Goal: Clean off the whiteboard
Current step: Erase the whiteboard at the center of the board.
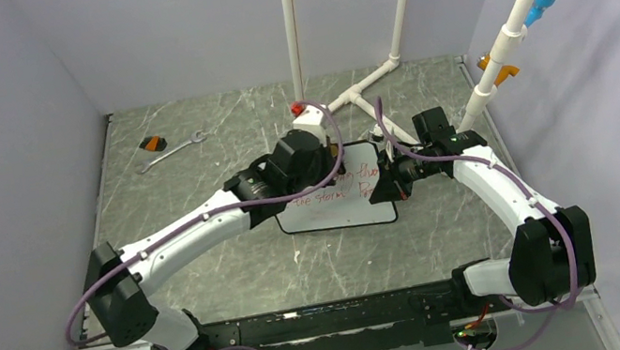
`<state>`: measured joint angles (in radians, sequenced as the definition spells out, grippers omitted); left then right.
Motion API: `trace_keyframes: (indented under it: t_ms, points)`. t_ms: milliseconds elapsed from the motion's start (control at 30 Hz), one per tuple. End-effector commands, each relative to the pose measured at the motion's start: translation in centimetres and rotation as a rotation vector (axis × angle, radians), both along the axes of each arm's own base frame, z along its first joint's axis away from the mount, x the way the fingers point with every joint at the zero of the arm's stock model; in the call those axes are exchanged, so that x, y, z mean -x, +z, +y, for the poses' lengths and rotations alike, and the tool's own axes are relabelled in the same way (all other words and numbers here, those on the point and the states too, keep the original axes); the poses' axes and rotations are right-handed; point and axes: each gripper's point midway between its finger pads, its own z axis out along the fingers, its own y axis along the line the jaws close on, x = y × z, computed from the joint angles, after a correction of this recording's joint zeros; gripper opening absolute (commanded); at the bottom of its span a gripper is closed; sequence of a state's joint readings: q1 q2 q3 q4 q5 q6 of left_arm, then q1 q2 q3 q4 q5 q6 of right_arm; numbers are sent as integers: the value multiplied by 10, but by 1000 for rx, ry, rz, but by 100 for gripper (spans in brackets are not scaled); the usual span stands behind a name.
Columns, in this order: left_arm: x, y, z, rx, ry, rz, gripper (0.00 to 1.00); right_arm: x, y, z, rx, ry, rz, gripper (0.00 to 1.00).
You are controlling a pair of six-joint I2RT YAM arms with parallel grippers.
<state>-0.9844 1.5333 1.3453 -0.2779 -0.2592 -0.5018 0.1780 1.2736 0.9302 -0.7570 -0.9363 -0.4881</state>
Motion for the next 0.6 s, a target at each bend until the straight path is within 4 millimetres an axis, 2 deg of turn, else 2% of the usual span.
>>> trace_keyframes:
  t_ms: [0, 100, 433, 567]
  points:
    - [-23, -9, 45, -27, 143, -9, 0, 2, 4, 4, -9, 61, -60, 0]
    - [-18, -4, 37, 3, 94, -16, 0, 2, 3, 4, -6, 60, -59, 0]
    - [22, 14, -17, 99, -133, -40, 0, 2, 4, 4, -8, 58, -62, 0]
    - [23, 10, -27, 86, -135, -35, 0, 2, 5, 3, -7, 58, -65, 0]
